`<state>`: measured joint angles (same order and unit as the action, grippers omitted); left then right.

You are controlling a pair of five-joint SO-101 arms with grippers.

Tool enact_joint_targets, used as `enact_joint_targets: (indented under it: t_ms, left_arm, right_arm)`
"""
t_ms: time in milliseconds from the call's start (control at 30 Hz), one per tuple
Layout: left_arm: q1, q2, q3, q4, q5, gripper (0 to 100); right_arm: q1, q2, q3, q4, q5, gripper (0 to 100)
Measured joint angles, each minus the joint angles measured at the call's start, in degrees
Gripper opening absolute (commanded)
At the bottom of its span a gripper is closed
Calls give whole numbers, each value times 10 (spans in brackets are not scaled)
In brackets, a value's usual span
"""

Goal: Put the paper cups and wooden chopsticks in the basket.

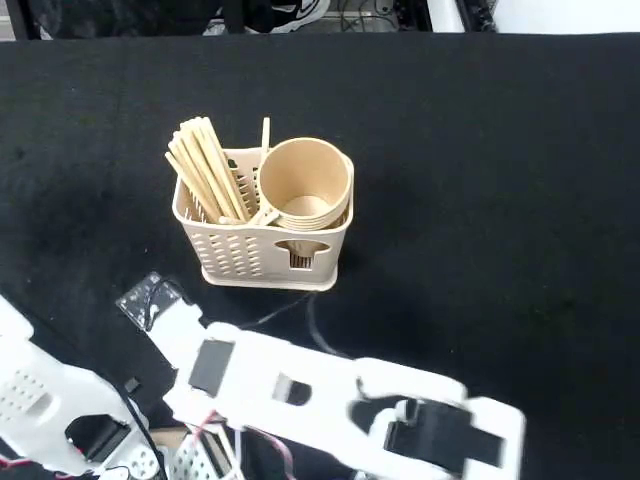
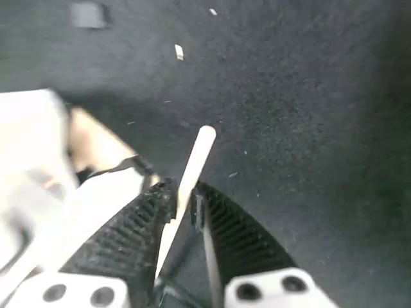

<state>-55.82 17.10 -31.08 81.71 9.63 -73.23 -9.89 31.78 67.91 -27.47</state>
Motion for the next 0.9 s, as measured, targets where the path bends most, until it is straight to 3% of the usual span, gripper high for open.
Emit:
enact_joint_targets:
  t_ms: [300,433,800,900]
  left_arm:
    - [9,4,-36,46,-13,252]
    - [9,4,-36,47,-13,252]
    - [18,4,-36,84,-47,248]
    - [30,4,-36,102,-57,191]
  right_arm:
    - [114,-314,-47,24,135,11]
    - [131,-406,-101,13,171,11]
    - [258,-452,-188,-234,305,11]
    - [287,-452,-183,-284,346,11]
